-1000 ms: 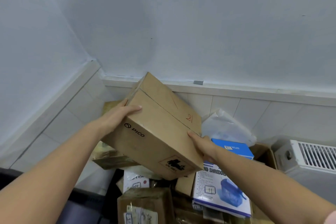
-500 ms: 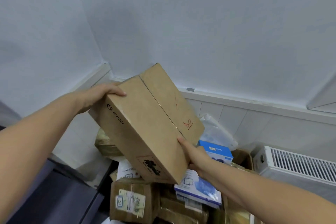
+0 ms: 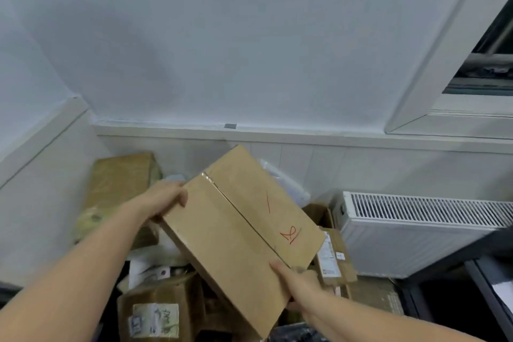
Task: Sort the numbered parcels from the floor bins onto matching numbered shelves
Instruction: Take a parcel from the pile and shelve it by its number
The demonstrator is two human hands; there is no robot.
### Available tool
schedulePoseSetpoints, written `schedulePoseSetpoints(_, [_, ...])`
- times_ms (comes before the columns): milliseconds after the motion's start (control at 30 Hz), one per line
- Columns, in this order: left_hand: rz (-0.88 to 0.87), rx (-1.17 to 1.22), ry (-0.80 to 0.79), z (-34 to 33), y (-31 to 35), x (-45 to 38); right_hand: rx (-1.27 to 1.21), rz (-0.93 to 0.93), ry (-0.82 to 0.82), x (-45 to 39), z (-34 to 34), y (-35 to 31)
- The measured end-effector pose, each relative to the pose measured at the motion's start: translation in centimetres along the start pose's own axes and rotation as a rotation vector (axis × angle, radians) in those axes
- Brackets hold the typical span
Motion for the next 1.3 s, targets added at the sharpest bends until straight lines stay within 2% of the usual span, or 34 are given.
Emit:
schedulePoseSetpoints(100, [-0.017,-0.087,0.041,-1.6,-0.7,-2.7,0.069,-0.041,0.033,-0.5,0.6,1.0])
schedulePoseSetpoints(233, [0.011,-0.396,0.101,-2.6,-1.9,-6.2,0.264,-0.006,0.021,-0.6,1.4,-1.1])
schedulePoseSetpoints(400, [-0.023,-0.577,0.194,-4.5,-0.6,-6.9,0.711,-0.007,-0.021,1.6,3.4,-4.6])
schedulePoseSetpoints(500, [-0.035,-0.699,0.227,-5.6,0.4,-6.0,1.05,0.121,0.072,2.9,4.7,-7.3])
schedulePoseSetpoints(567, [-0.074,-0.744,0.256,-6.4,1.2,-4.9,1.285,0.218,0.223,3.8,5.2,-9.6])
schedulePoseSetpoints(667, [-0.078,-0.841,0.261,-8.2,1.6,-2.5,1.411,0.376,0.369,3.0,5.8,-12.9])
schedulePoseSetpoints(733, [-0.027,-0.775,0.22,-9.5,1.0,-1.1,1.351,0.441,0.321,1.6,6.1,-14.2])
schedulePoseSetpoints(800, [0.013,-0.642,0.236,-10.7,-0.1,0.0,1.251,0.463,0.193,0.1,6.0,-15.1])
schedulePoseSetpoints(933, [0.097,-0.415,0.324,-12.8,-1.7,2.6,1.105,0.447,-0.073,-2.0,4.8,-15.3])
schedulePoseSetpoints(1033, [0.237,-0.121,0.443,-14.9,-3.4,4.7,1.021,0.43,-0.242,-3.7,4.4,-14.2])
schedulePoseSetpoints(1167, [0.268,0.362,0.488,-19.4,-4.3,6.7,1.008,0.512,-0.326,-4.9,4.7,-14.2])
schedulePoseSetpoints(1300, [0.264,0.452,0.528,-20.5,-3.0,7.5,1.052,0.528,-0.359,-5.1,4.4,-14.2])
Point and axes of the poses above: each hand's wrist, its own x-axis away from the middle knuckle, its own z-axis out of the back of the hand, y = z × x, the point moved 4 cm from there along -x, towards the middle knuckle, and after that the axes turned 5 degrees about -y, right-handed, at the moved point
